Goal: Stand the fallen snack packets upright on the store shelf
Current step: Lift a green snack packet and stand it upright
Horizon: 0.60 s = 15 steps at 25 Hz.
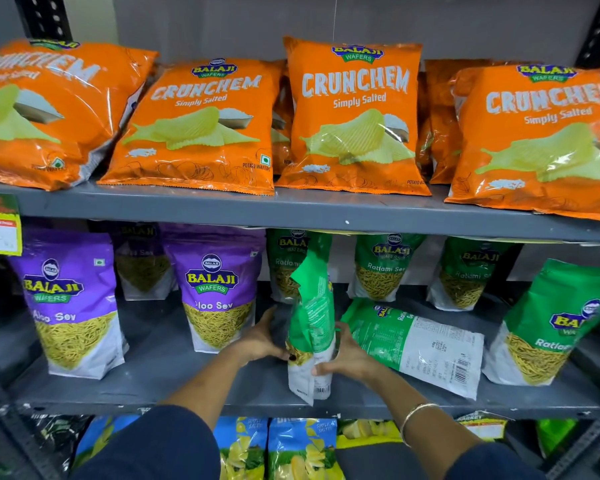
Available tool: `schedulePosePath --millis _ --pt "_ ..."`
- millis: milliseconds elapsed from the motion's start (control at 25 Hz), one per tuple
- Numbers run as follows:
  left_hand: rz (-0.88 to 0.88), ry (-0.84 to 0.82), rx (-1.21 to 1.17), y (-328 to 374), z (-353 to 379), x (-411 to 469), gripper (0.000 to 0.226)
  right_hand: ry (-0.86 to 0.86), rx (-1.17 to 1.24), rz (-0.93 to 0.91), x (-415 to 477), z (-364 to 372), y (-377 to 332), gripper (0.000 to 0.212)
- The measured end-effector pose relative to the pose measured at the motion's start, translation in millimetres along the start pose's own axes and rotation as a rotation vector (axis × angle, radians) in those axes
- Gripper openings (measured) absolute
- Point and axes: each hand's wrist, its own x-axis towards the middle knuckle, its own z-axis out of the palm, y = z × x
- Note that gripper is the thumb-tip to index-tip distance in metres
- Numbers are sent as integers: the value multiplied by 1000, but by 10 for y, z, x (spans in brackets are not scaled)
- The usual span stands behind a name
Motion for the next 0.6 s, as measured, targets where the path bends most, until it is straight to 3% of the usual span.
schedulePosePath --millis 80,200,280,480,600 --pt "1 -65 -26 51 53 -21 117 -50 39 20 -7 -80 -17 85" --pt "-17 -79 -85 89 118 20 116 -21 -49 65 4 -176 -38 82" --pt "-50 -104 -94 142 77 -5 112 -32 38 55 -17 -214 -43 75" --pt "-121 -279 -160 168 -41 -3 95 -81 117 46 -72 -195 -9 92" --pt "-148 -196 -156 147 -81 -3 96 2 164 6 -8 -191 48 91"
